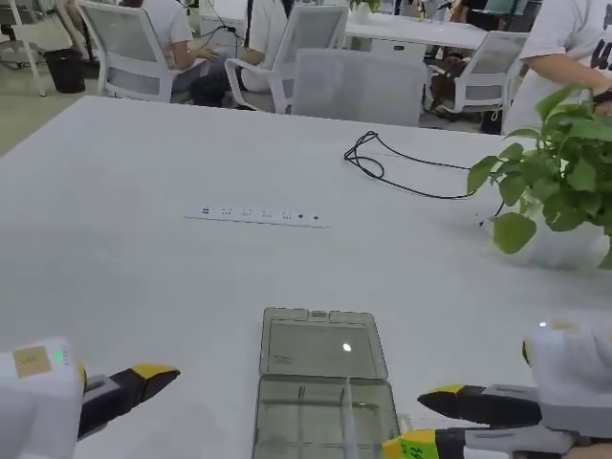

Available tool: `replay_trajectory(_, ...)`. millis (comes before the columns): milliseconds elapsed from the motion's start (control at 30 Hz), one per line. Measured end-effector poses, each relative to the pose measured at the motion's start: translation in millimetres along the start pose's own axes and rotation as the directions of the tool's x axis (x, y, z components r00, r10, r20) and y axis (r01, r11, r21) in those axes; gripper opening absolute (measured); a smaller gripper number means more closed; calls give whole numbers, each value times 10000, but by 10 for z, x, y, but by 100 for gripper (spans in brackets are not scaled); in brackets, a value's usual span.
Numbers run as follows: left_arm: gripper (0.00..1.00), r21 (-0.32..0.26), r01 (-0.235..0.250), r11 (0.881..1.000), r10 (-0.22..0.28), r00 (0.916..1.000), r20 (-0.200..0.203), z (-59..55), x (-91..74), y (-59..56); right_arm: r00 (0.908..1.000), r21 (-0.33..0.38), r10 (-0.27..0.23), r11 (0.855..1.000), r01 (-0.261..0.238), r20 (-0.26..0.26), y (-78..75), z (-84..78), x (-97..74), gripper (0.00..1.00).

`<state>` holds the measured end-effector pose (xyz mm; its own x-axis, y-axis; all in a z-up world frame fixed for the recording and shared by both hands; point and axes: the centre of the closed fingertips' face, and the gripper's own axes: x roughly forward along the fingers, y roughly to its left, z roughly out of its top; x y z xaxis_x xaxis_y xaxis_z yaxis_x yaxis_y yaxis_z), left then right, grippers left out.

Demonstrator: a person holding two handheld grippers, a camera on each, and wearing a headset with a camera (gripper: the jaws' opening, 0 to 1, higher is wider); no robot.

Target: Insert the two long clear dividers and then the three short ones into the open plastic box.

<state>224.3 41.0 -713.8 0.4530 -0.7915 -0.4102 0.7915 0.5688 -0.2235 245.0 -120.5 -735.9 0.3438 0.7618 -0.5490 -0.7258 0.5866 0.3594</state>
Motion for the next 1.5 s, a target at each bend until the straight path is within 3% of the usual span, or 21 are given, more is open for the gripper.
replay_trajectory(133,99,26,-70,10000,71,9999,-102,-26,0,33,9998,-492,34,9988,-26,170,-33,-75,-56,65)
replay_trajectory(300,99,7,-207,9998,207,9995,-253,-67,-10,70,10000,-1064,19,9943,-21,-16,-54,-229,-108,67)
replay_trajectory(500,98,-81,-516,9986,510,9965,-659,-179,-11,158,9999,-1584,114,9873,-96,102,-61,-321,-162,69)
replay_trajectory(700,93,-211,-1007,9947,969,9862,-1346,-344,-6,308,9999,-2152,-17,9766,47,143,-106,-399,-187,70)
replay_trajectory(767,90,-178,-1261,9919,1208,9758,-1822,-436,-14,382,9999,-2222,-8,9750,39,138,-117,-422,-191,70)
replay_trajectory(833,87,-130,-1371,9905,1318,9714,-1973,-475,-5,430,9998,-2234,-58,9747,93,165,-136,-430,-192,69)
replay_trajectory(900,84,-160,-1687,9855,1582,9498,-2698,-607,-29,532,9996,-2223,-116,9748,173,270,-153,-418,-196,69)
replay_trajectory(967,81,-82,-1722,9850,1631,9467,-2779,-630,-10,575,9990,-2189,-156,9754,242,407,-169,-399,-200,68)
replay_trajectory(1033,79,4,-1766,9843,1679,9351,-3120,-702,-5,629,9984,-2064,-151,9781,262,548,-178,-381,-201,69)
replay_trajectory(1067,77,156,-1792,9837,1724,9148,-3651,-790,-28,665,9984,-2041,-151,9786,261,551,-182,-386,-196,69)
replay_trajectory(1200,71,316,-1679,9853,1643,8801,-4454,-951,20,730,9979,-1985,-130,9798,252,629,-189,-399,-191,69)
replay_trajectory(1233,69,346,-1669,9854,1645,8782,-4490,-966,37,745,9978,-1984,-138,9798,264,649,-192,-399,-190,69)
replay_trajectory(1300,66,322,-1716,9846,1660,8635,-4762,-1023,49,770,9974,-1962,-136,9802,273,707,-186,-391,-189,68)
replay_trajectory(1333,65,395,-1761,9836,1721,8488,-4999,-1068,48,793,9972,-1940,-141,9806,283,741,-185,-387,-189,68)
replay_trajectory(1400,62,481,-1790,9827,1783,8418,-5096,-1092,66,818,9970,-1931,-160,9807,304,759,-191,-390,-191,69)
replay_trajectory(1500,60,341,-1982,9796,1851,8220,-5386,-1153,79,877,9965,-1888,-177,9815,329,818,-206,-398,-198,68)
